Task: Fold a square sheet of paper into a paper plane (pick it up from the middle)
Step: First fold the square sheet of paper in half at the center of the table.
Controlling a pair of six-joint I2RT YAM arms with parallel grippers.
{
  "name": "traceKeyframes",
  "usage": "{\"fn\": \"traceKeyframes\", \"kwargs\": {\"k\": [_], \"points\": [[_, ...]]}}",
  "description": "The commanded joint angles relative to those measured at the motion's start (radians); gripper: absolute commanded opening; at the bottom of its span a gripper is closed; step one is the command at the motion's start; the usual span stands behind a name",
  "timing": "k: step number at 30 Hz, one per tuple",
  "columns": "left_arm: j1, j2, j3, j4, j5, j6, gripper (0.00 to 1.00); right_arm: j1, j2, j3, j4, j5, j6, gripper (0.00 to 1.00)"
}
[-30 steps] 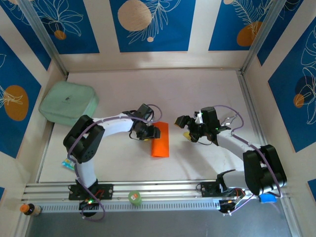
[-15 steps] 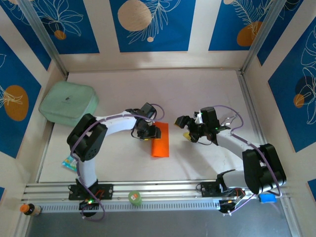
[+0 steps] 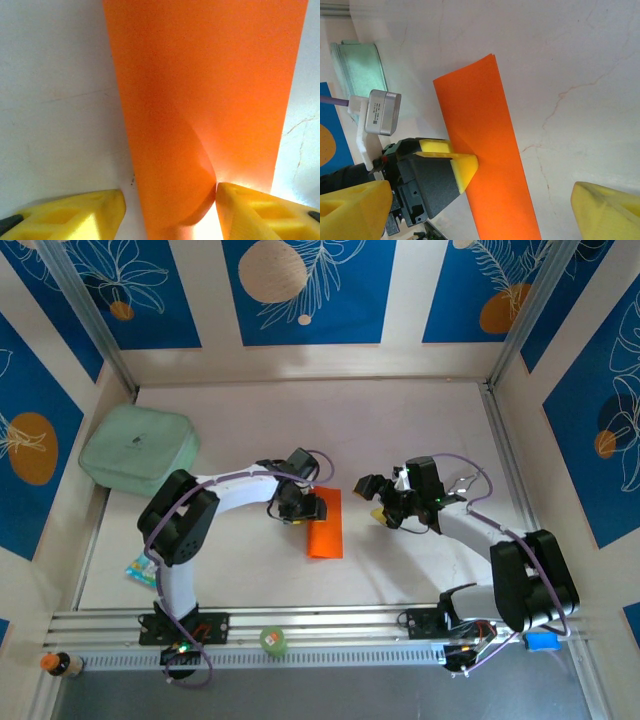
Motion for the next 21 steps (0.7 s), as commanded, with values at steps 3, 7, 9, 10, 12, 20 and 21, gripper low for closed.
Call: {"fn": "traceKeyframes", "kwargs": {"k": [3,7,9,10,12,20,21], "points": [[-0.007,0.095,-0.026,-0.028,-0.091,0.030,0.56,0.008,0.008,0.017,-0.015,-0.025,-0.016,0.92],[-0.007,0.105,-0.014,-0.042,-0.095,0.057,0.56,0.010,0.011,0.018,-0.015,-0.027,-0.016,0.92],[-0.007,0.107,-0.010,-0.046,-0.100,0.068,0.56,0.008,0.012,0.019,-0.015,-0.027,-0.016,0.92],[-0.007,0.108,-0.009,-0.048,-0.102,0.071,0.56,0.008,0.013,0.020,-0.015,-0.027,-0.016,0.92],[-0.006,0.110,-0.002,-0.053,-0.104,0.076,0.56,0.009,0.012,0.020,-0.014,-0.029,-0.016,0.92],[-0.007,0.116,0.011,-0.057,-0.113,0.066,0.57,0.012,0.015,0.020,-0.010,-0.032,-0.019,0.92],[-0.007,0.116,0.009,-0.050,-0.107,0.061,0.57,0.014,0.018,0.019,-0.007,-0.036,-0.019,0.93]]}}
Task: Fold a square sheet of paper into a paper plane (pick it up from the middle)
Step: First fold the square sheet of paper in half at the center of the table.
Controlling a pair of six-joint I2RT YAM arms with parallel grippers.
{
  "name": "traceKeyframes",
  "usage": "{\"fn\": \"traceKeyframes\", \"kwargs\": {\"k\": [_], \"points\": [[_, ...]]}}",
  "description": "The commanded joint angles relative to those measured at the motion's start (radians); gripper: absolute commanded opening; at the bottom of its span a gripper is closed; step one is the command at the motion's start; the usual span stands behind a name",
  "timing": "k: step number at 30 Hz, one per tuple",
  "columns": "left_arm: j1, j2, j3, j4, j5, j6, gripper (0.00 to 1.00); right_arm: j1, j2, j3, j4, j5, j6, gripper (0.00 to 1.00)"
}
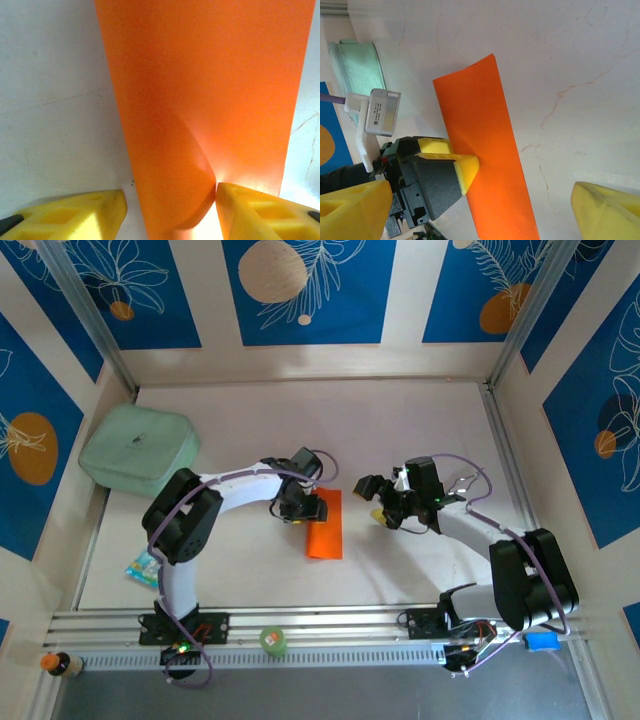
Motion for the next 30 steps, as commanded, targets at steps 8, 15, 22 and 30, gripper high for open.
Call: {"fn": "traceKeyframes", "kwargs": {"k": [8,15,22,30], "points": [[0.000,0.086,-0.048,0.017,-0.090,-0.009,0.56,0.026,0.064,0.026,0.017,-0.058,-0.016,0.84],[0.002,0.069,-0.072,0.039,-0.106,-0.035,0.54,0.040,0.086,0.034,0.025,-0.057,-0.016,0.82],[0.002,0.083,-0.062,0.044,-0.088,-0.031,0.55,0.046,0.099,0.037,0.028,-0.055,-0.018,0.81],[0.002,0.088,-0.062,0.064,-0.059,0.000,0.56,0.067,0.133,0.043,0.029,-0.050,-0.027,0.74]]}}
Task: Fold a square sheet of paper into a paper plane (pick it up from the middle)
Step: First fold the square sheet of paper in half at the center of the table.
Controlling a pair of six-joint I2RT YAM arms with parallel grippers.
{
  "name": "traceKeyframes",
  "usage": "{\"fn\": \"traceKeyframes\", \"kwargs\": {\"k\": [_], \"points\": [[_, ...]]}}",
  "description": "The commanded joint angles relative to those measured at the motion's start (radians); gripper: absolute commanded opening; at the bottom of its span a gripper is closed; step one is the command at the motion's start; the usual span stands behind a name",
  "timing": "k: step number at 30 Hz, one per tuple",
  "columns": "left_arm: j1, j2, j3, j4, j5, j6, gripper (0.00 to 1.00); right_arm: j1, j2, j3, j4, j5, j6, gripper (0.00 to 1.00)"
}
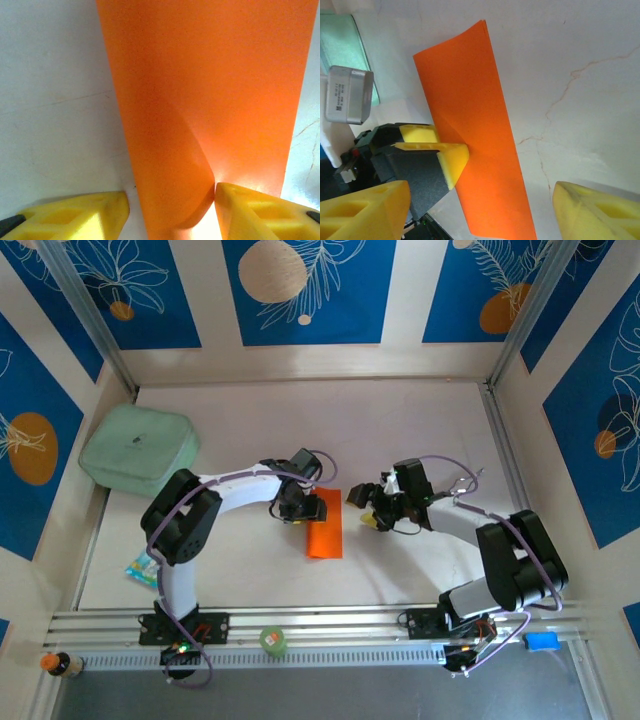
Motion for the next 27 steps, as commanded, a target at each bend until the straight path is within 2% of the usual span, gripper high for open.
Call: {"fn": "traceKeyframes", "kwargs": {"k": [1,10,16,27], "points": [[0.002,0.099,-0.043,0.037,-0.052,0.029,0.56,0.015,0.016,0.023,-0.005,-0.010,-0.010,0.74],[0.002,0.097,-0.051,0.051,-0.060,0.008,0.51,0.020,0.018,0.021,-0.016,0.011,-0.010,0.65],[0.002,0.107,-0.036,0.037,-0.068,0.033,0.55,0.012,-0.011,0.018,-0.049,0.053,-0.008,0.65],[0.001,0.133,-0.001,0.004,-0.077,0.056,0.56,0.000,-0.026,0.010,-0.058,0.054,-0.010,0.67]]}}
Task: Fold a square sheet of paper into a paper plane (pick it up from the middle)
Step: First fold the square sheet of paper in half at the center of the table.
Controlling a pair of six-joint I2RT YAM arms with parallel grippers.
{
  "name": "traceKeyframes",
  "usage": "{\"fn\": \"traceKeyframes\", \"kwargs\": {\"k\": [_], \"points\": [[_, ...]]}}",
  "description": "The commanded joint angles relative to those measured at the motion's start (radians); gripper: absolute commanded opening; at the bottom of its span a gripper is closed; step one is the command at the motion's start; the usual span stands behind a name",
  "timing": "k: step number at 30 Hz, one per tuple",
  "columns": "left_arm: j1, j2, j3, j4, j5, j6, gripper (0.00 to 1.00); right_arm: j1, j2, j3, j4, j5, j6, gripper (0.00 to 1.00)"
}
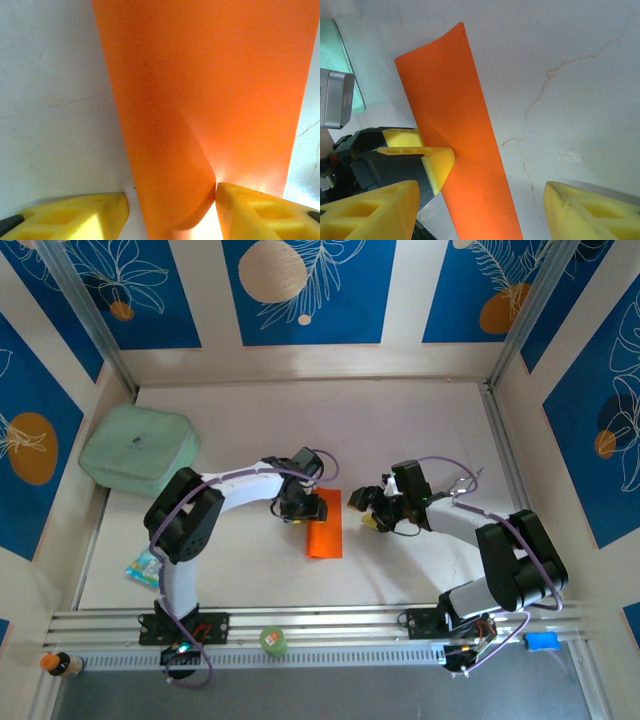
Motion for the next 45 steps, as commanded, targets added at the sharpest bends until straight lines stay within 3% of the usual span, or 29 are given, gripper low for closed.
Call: {"fn": "traceKeyframes", "kwargs": {"k": [1,6,22,29,45], "points": [[0.001,0.109,-0.037,0.045,-0.075,0.037,0.56,-0.006,-0.015,0.011,-0.021,-0.008,-0.007,0.67],[0.001,0.108,-0.043,0.054,-0.071,0.028,0.56,0.007,0.008,0.016,0.007,-0.032,-0.008,0.64],[0.001,0.101,-0.061,0.071,-0.065,0.012,0.56,0.105,0.116,0.068,0.037,-0.003,-0.038,0.15],[0.001,0.094,-0.079,0.084,-0.065,-0.014,0.56,0.105,0.068,0.043,0.005,0.083,-0.020,0.15],[0.001,0.104,-0.078,0.090,-0.055,0.006,0.56,0.087,0.065,0.027,0.034,0.053,-0.011,0.15]]}}
